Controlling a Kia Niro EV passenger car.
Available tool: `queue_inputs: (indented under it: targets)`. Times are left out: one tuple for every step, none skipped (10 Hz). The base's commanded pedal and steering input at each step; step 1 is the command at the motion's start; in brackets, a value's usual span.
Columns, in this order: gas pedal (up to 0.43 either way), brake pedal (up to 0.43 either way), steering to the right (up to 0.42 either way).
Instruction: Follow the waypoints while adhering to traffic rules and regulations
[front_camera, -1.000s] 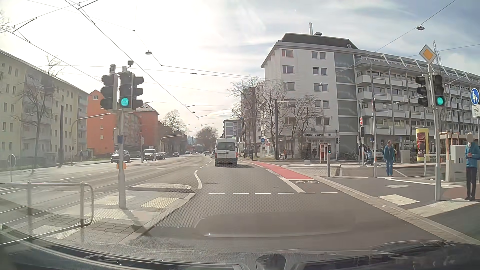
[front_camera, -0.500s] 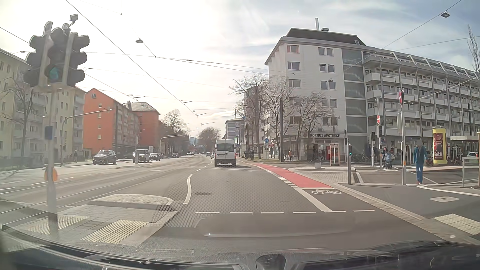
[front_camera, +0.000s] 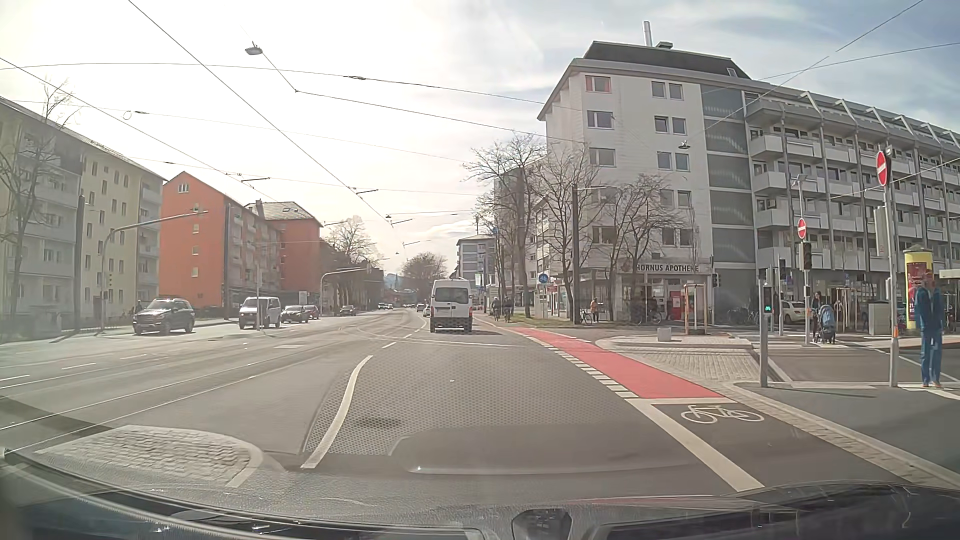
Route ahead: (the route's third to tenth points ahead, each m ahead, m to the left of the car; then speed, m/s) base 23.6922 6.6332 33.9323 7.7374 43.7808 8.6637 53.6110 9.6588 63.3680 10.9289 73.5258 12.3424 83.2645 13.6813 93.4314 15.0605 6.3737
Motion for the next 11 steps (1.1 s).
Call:
queue_inputs:
  targets:
    - [0.177, 0.0, -0.02]
    - [0.177, 0.0, -0.019]
    - [0.177, 0.0, -0.019]
    - [0.177, 0.0, -0.019]
    - [0.177, 0.0, -0.019]
    - [0.177, 0.0, -0.019]
    - [0.177, 0.0, -0.018]
    - [0.177, 0.0, -0.016]
    - [0.177, 0.0, -0.015]
    - [0.177, 0.0, -0.015]
    - [0.177, 0.0, -0.014]
